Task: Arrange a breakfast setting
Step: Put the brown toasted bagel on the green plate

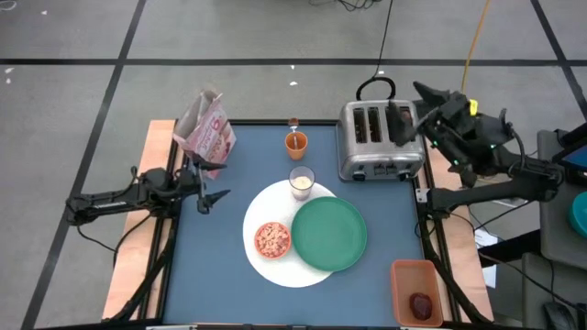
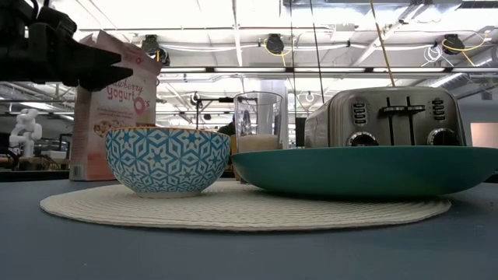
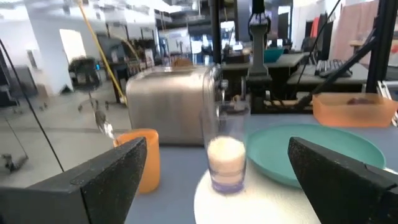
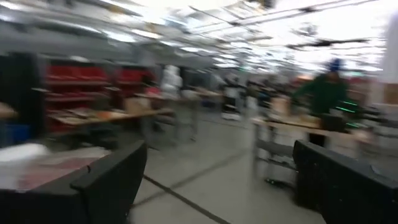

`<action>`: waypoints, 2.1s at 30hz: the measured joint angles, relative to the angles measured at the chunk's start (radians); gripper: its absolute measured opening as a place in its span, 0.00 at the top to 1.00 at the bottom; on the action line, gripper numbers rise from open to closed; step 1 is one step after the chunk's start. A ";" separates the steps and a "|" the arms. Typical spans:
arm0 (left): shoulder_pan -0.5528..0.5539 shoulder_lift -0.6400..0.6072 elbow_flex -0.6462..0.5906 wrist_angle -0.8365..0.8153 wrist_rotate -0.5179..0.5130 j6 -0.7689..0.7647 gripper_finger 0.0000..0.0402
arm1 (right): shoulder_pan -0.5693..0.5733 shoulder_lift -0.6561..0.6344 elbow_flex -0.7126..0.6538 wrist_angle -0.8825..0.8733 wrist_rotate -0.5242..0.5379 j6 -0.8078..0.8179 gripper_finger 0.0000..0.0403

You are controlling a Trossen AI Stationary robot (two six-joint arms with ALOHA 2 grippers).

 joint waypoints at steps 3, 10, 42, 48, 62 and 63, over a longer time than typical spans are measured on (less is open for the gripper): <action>0.000 0.000 0.000 0.008 0.000 0.017 0.02 | -0.001 0.033 0.046 -0.037 0.117 -0.017 0.02; 0.000 0.000 0.000 0.007 0.000 0.015 0.02 | -0.035 0.104 0.127 -0.155 0.354 -0.062 0.02; 0.000 0.002 0.000 -0.032 -0.002 -0.018 0.02 | -0.738 0.358 0.230 -0.838 -0.277 0.396 0.02; 0.000 0.002 0.000 -0.052 -0.002 -0.040 0.02 | -0.835 0.449 0.230 -0.912 -0.456 0.397 0.02; 0.000 0.002 0.000 -0.052 -0.002 -0.039 0.02 | -0.863 0.504 0.230 -0.922 -0.596 0.337 0.02; 0.000 0.002 0.000 -0.052 -0.002 -0.039 0.02 | -0.863 0.504 0.230 -0.922 -0.564 0.338 0.02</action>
